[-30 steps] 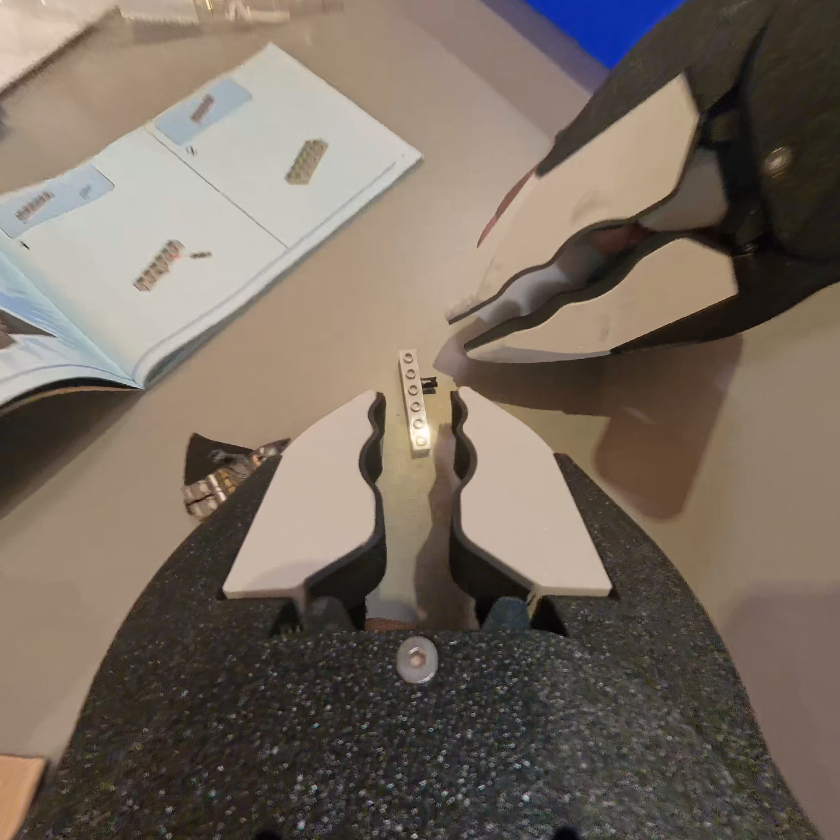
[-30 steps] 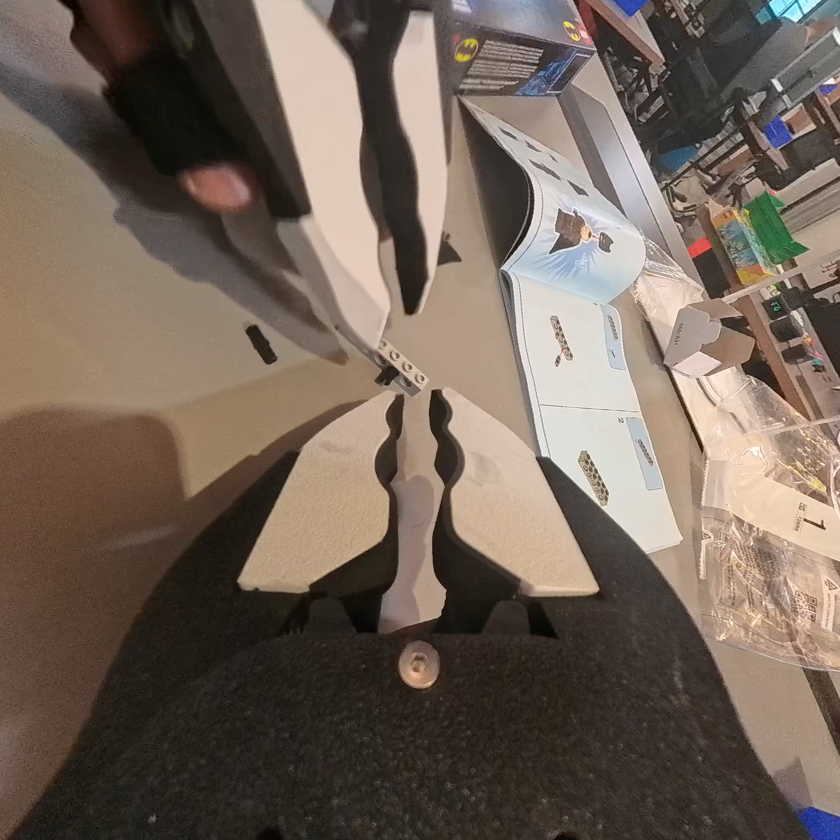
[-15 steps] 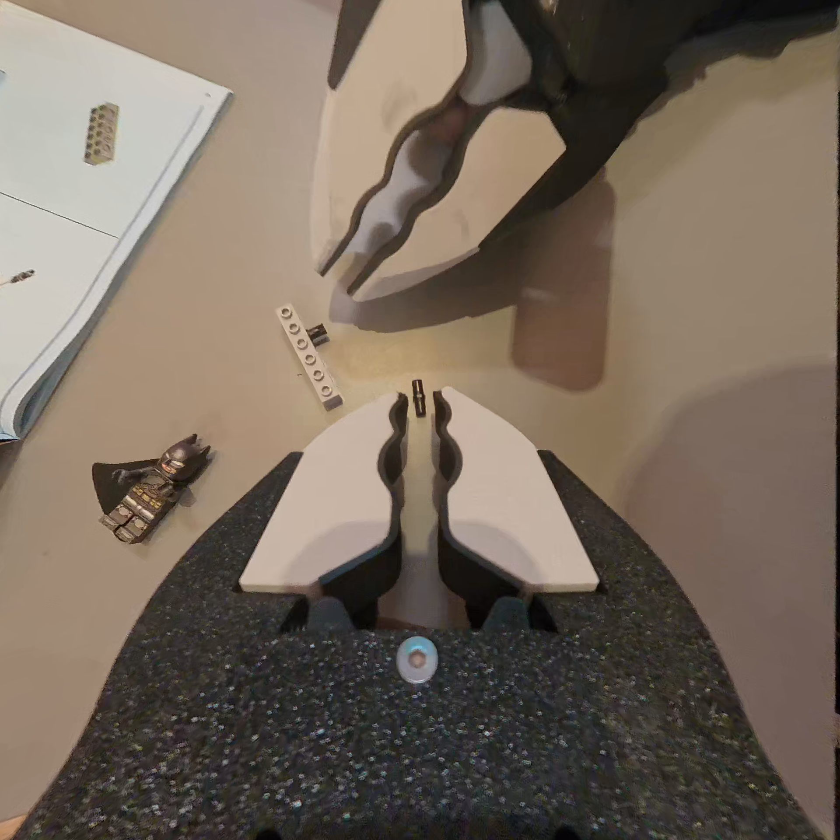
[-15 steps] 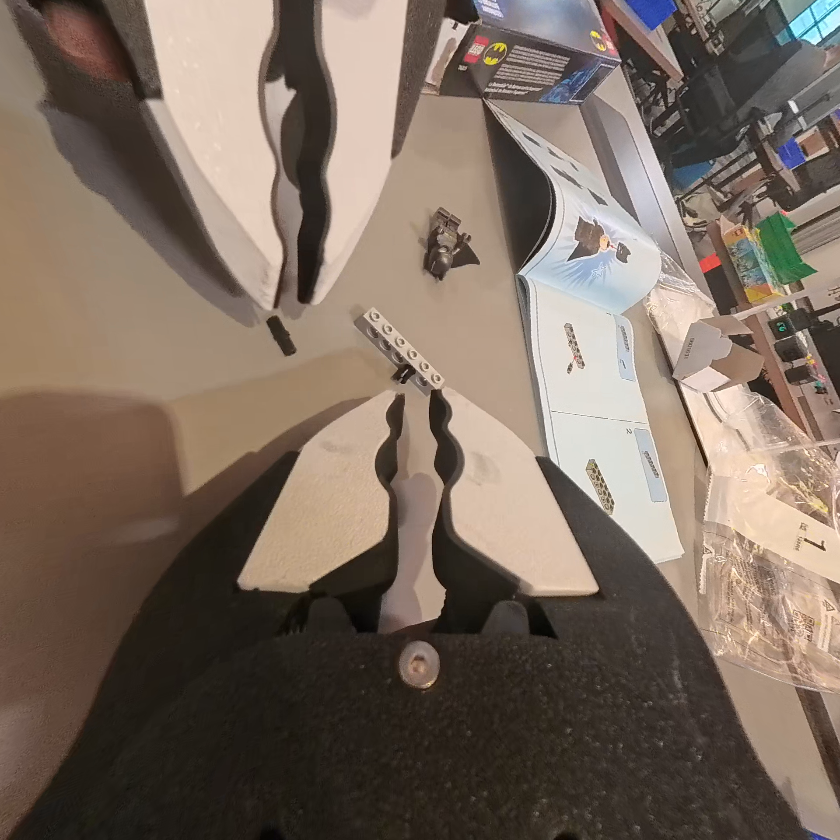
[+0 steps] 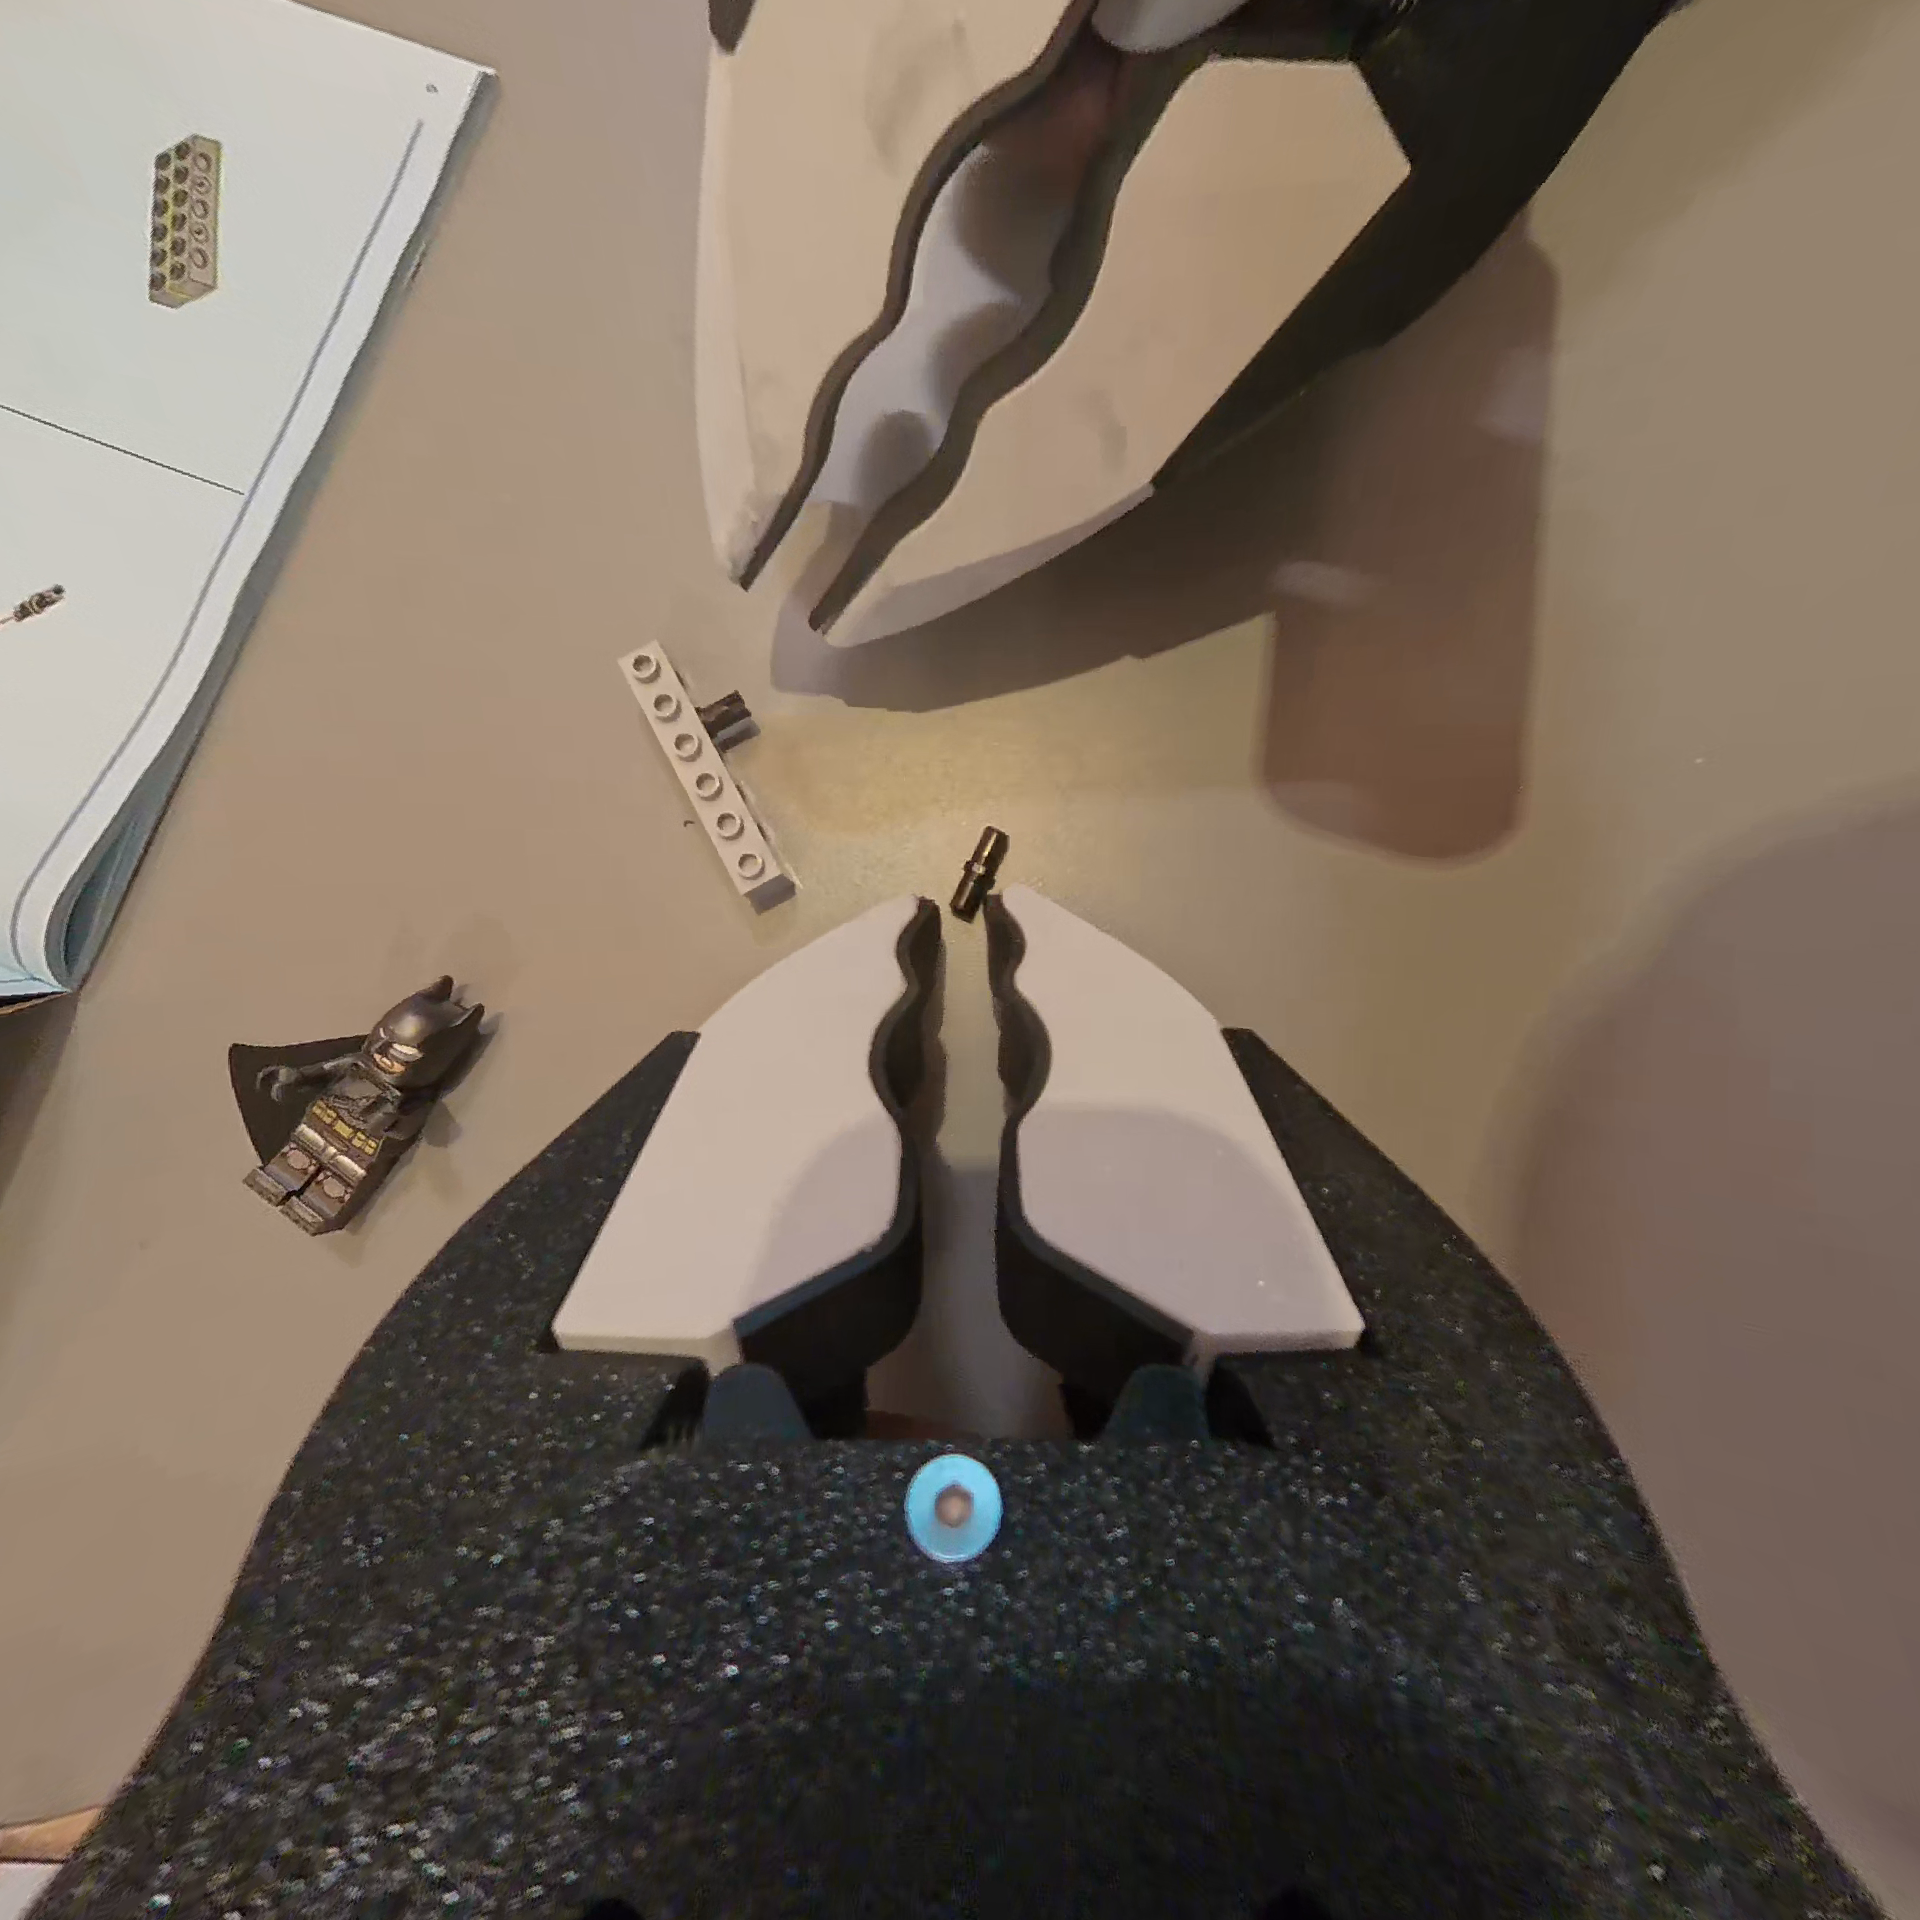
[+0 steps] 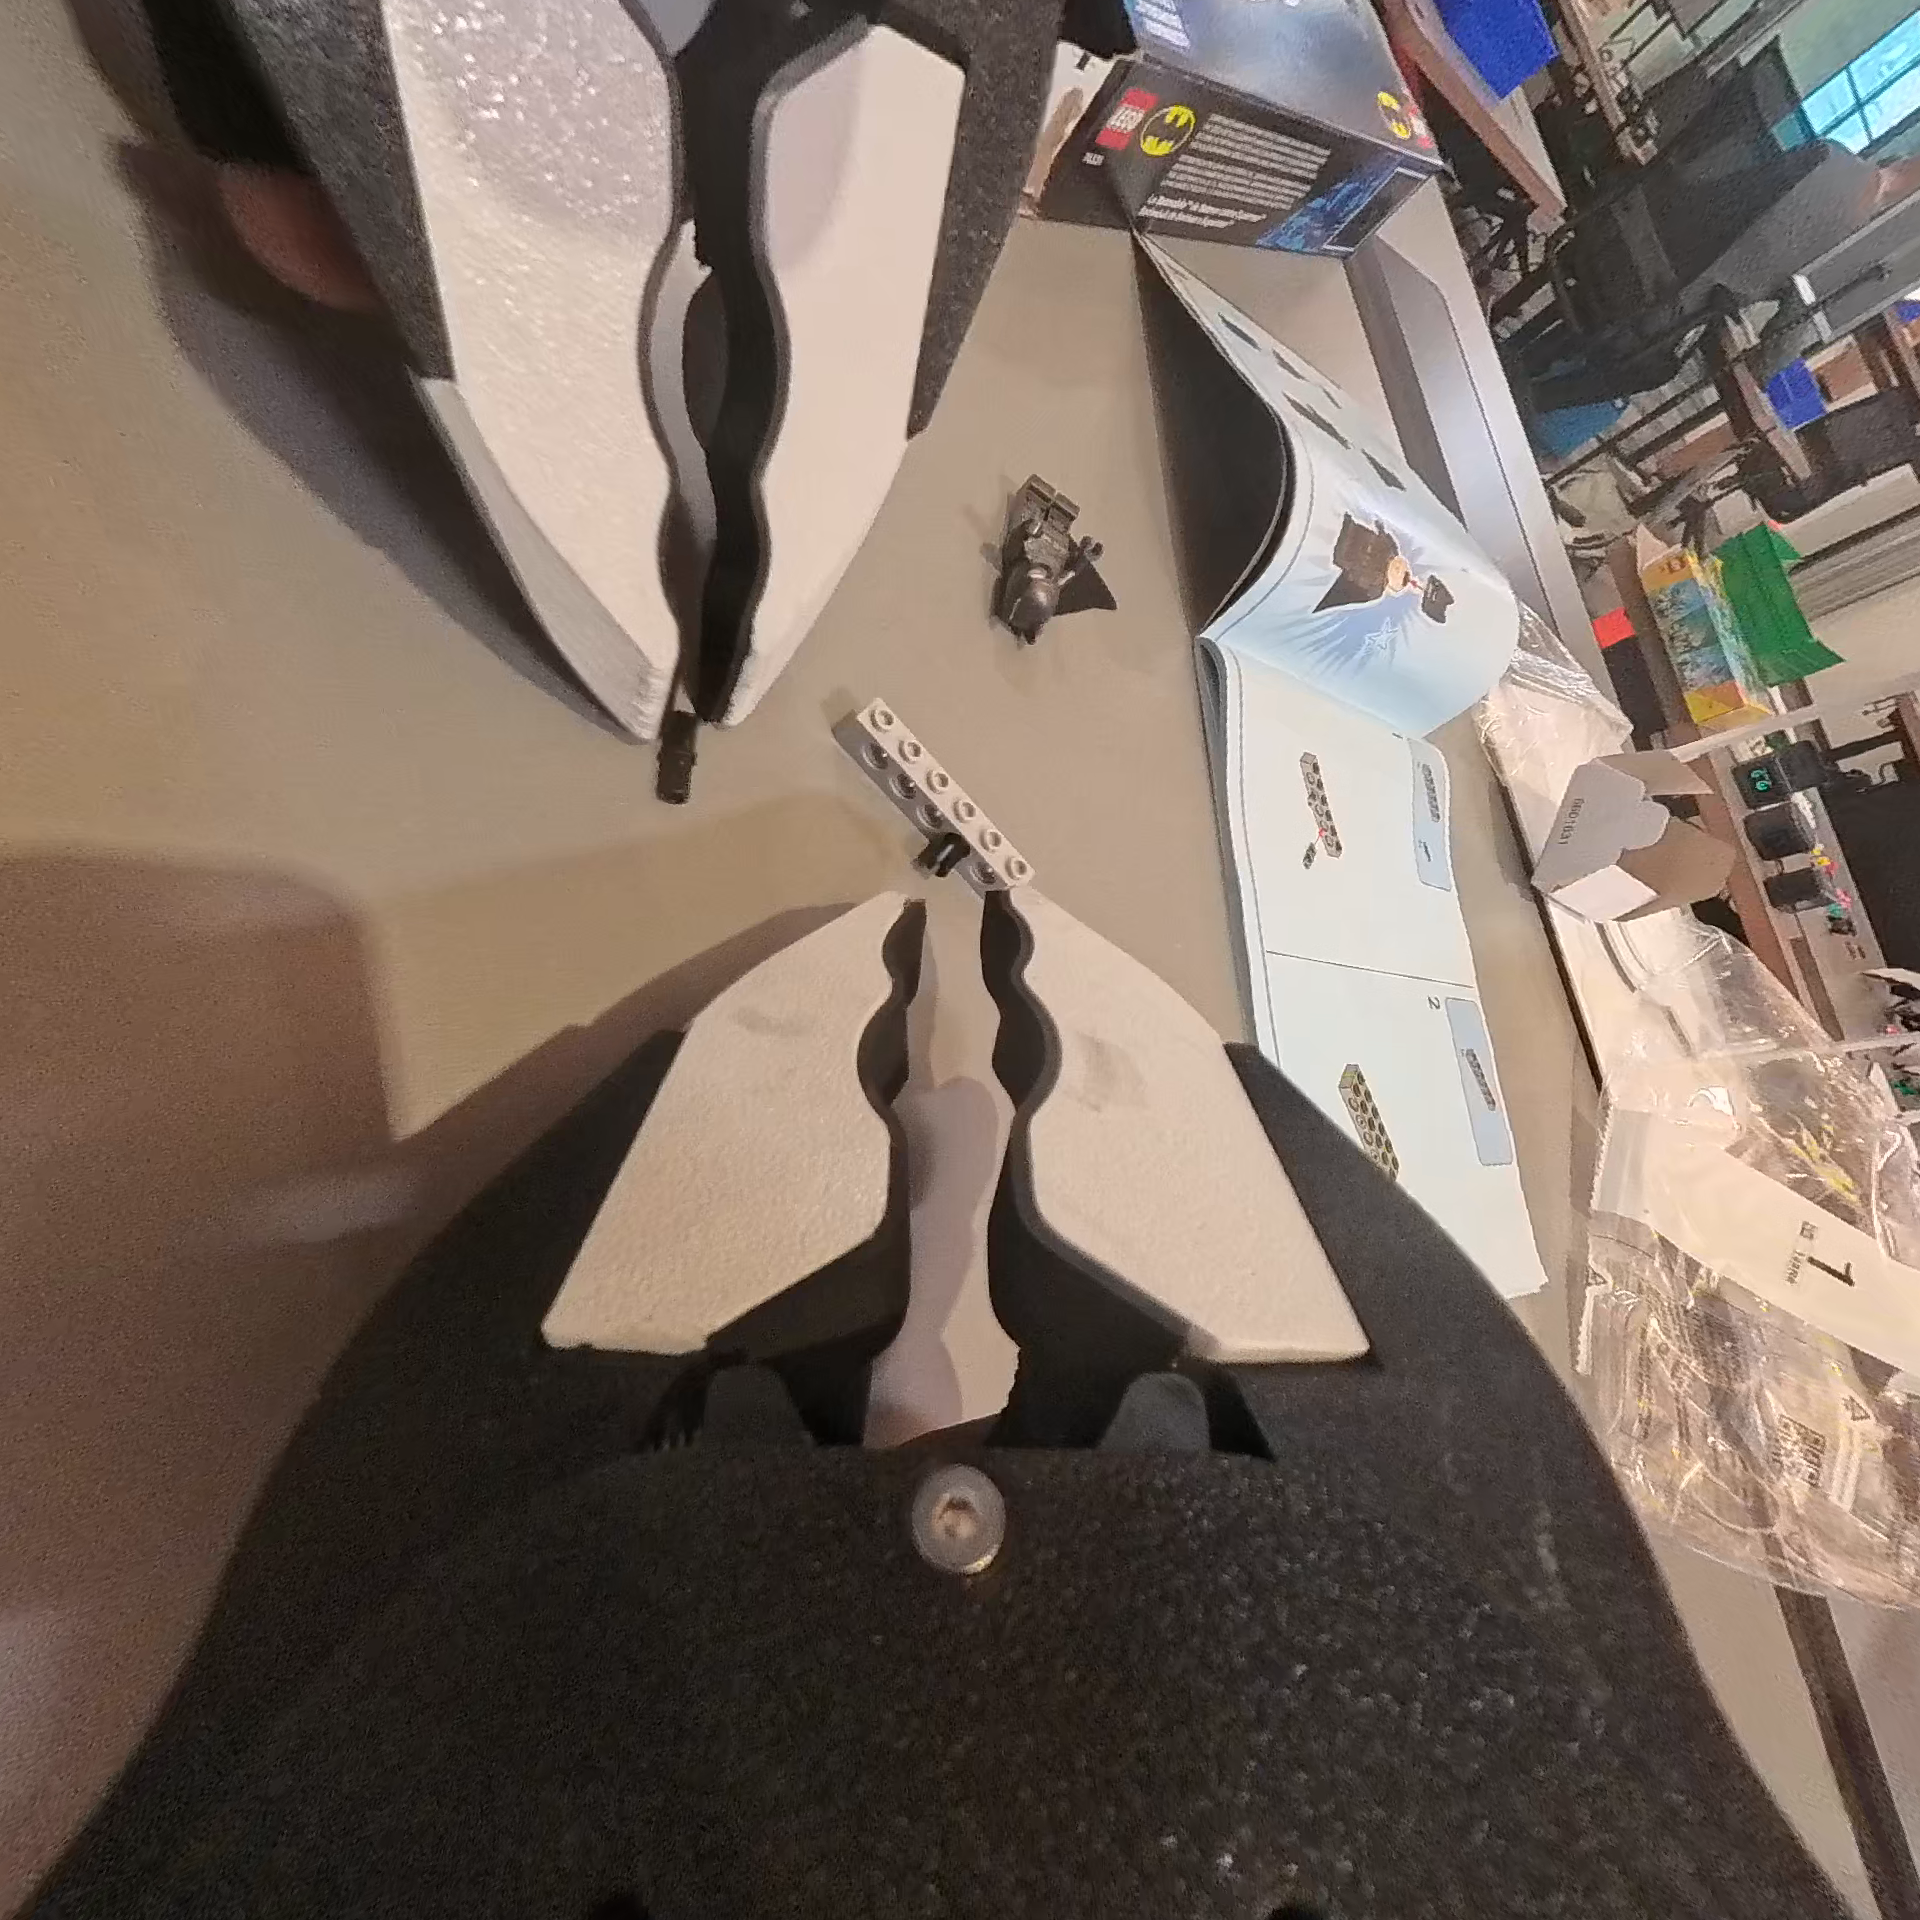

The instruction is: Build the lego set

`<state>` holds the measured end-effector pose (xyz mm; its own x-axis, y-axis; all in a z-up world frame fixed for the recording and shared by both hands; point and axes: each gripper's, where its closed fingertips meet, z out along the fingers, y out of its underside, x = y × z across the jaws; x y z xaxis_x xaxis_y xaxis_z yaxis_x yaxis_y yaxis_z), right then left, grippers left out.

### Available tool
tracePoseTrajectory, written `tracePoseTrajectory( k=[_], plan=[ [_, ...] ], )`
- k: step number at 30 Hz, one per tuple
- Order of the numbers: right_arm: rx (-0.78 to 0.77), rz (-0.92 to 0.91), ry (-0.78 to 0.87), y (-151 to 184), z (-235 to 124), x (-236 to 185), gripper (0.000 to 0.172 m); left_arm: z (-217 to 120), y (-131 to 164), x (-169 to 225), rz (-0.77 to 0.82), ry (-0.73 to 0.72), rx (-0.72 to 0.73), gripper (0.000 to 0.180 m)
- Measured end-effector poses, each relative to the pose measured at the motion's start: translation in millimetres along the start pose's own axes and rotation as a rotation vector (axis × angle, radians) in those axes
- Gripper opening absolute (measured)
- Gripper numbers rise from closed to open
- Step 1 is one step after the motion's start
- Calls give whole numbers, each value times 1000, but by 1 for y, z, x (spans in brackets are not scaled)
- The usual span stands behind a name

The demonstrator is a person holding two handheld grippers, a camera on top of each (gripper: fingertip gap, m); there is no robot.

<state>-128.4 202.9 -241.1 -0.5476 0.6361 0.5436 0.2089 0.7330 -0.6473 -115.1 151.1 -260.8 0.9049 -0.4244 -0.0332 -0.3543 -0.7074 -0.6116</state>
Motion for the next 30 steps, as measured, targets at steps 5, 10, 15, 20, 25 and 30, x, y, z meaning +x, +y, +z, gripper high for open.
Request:
tracePoseTrajectory(
  k=[5,10,15,20,25,30],
  plan=[
    [4,-13,-3,0,0,-1,11,1,-2,0,37,-10,14,17],
    [4,-19,-3,0,0,-2,11,2,-3,1,65,-7,29,17],
    [4,-24,-1,0,0,-2,11,4,-5,5,76,11,33,4],
    [8,-27,-6,-1,-1,-3,11,6,-8,5,14,37,50,4],
    [38,-42,-37,-4,-4,-7,12,2,-13,-3,-65,42,108,4],
    [75,-67,-56,-8,-7,-11,13,-17,-36,-4,-265,193,302,4]
  ],
)
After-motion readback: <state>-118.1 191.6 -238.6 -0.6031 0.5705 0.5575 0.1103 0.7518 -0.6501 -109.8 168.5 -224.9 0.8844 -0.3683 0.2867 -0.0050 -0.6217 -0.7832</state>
